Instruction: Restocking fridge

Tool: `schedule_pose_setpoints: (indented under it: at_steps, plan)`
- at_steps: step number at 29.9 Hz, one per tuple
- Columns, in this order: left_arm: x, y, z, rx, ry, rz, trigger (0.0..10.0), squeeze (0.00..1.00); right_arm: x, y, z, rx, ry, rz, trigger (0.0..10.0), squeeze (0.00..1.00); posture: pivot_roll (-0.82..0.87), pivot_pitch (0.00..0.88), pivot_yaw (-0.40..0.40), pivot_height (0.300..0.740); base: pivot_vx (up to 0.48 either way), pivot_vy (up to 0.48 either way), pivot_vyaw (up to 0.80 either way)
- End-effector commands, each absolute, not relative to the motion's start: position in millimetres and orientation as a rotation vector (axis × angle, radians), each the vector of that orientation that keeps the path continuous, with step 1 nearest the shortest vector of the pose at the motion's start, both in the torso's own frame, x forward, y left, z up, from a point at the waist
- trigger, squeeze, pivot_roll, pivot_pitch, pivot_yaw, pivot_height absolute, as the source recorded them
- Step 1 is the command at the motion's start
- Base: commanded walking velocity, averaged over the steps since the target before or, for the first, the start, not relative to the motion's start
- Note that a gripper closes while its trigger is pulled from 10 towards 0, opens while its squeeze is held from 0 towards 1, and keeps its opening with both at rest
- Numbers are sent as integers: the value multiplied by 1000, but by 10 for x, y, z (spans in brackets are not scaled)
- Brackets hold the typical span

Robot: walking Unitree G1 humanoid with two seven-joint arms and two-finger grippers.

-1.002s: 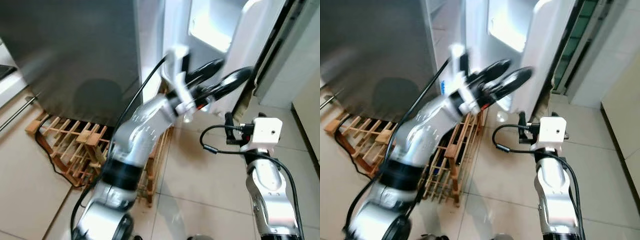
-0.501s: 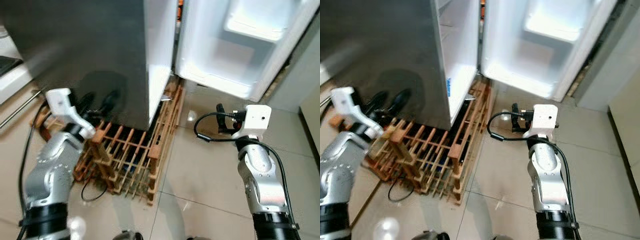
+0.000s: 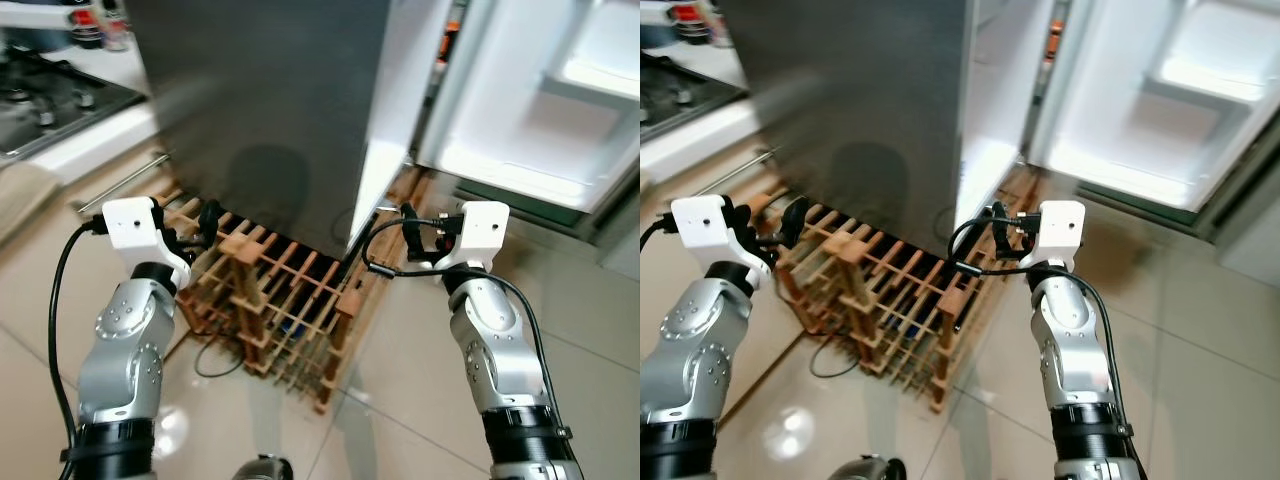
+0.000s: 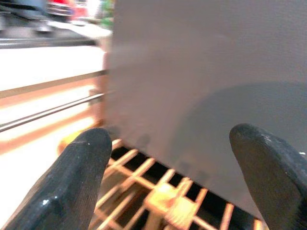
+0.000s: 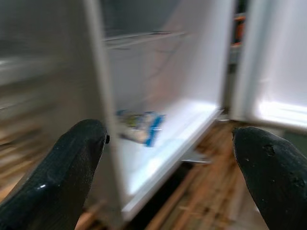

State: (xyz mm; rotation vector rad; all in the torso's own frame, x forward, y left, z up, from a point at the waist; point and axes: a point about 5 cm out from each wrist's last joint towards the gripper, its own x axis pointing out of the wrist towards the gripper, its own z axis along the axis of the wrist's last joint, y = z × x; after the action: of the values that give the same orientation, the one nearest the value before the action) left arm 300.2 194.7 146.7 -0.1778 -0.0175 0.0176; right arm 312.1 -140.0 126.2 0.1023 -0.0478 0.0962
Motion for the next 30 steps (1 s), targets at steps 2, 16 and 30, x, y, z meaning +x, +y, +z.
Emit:
schedule_pose_setpoints:
  at_steps: [2,16,30]
  plan:
    - [3064,1883,1473,-176,1,17,10000,0,3131,-1385,1297,132,-65,86,10000,0,-49,0,62,740,0,0,663]
    - [3093,1949,1392,-81,57,195,10000,0,3152,-1493,1332,122,-72,97,10000,0,-40,0,23,740,0,-344,615]
    - [3214,1808,1523,-66,-18,117,10000,0,3260,-1480,1330,130,-88,96,10000,0,-39,0,62,740,0,0,596]
